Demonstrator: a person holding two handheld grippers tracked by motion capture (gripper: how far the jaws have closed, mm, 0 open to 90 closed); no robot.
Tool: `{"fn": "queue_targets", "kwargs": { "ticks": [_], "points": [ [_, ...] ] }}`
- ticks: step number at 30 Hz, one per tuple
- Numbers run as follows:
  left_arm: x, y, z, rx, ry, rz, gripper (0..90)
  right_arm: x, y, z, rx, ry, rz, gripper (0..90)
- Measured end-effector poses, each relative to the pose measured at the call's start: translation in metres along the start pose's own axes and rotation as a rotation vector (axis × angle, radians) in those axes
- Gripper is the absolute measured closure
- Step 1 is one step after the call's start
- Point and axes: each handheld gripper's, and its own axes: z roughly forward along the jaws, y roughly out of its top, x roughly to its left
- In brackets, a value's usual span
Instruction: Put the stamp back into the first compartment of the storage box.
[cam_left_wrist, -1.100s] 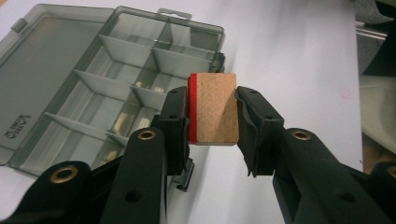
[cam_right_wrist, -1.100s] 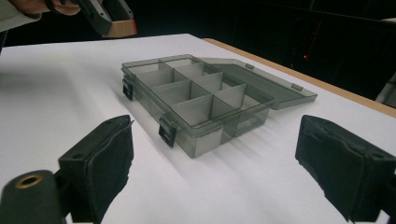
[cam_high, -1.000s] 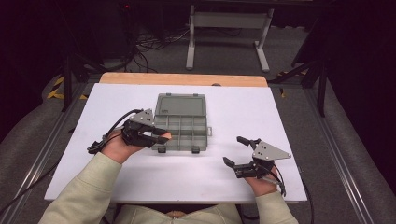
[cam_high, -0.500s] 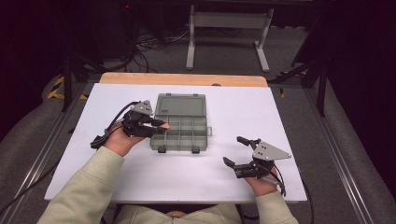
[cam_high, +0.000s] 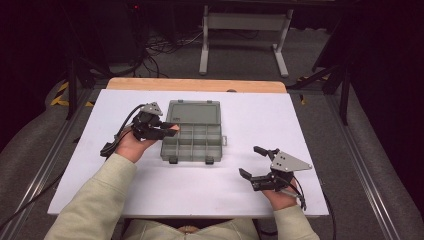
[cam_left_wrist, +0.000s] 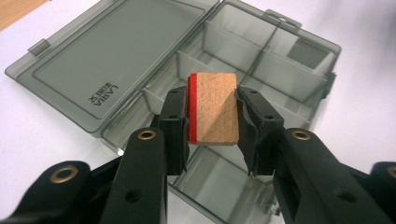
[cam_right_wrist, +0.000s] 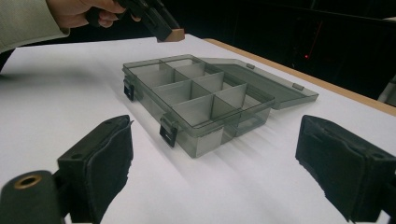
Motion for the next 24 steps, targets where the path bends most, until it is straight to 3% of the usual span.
{"fn": "queue_targets", "kwargs": {
  "ticks": [14,24],
  "points": [
    [0.014,-0.004,0.012,0.018,0.037,-0.066,66.0,0.0,0.0,0.0,0.001,0.001,0.002,11.3],
    [0.018,-0.006,0.017,0.028,0.051,-0.075,66.0,0.0,0.0,0.0,0.002,0.001,0.001,11.3]
  ]
}}
